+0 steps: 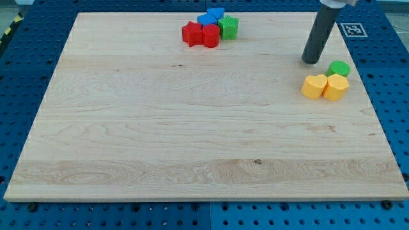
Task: Slide your arm towards the center of the board
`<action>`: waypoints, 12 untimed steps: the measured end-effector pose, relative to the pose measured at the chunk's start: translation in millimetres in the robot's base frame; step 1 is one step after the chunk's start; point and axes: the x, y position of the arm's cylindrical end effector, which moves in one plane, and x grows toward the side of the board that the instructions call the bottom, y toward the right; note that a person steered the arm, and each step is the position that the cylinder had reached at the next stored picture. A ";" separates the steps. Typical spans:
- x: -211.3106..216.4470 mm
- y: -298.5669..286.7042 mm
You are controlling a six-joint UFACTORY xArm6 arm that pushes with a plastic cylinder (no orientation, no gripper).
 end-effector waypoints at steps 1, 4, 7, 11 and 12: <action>-22.8 1.1; -72.1 1.4; -67.6 4.3; 4.5 -78.1; 7.0 -141.9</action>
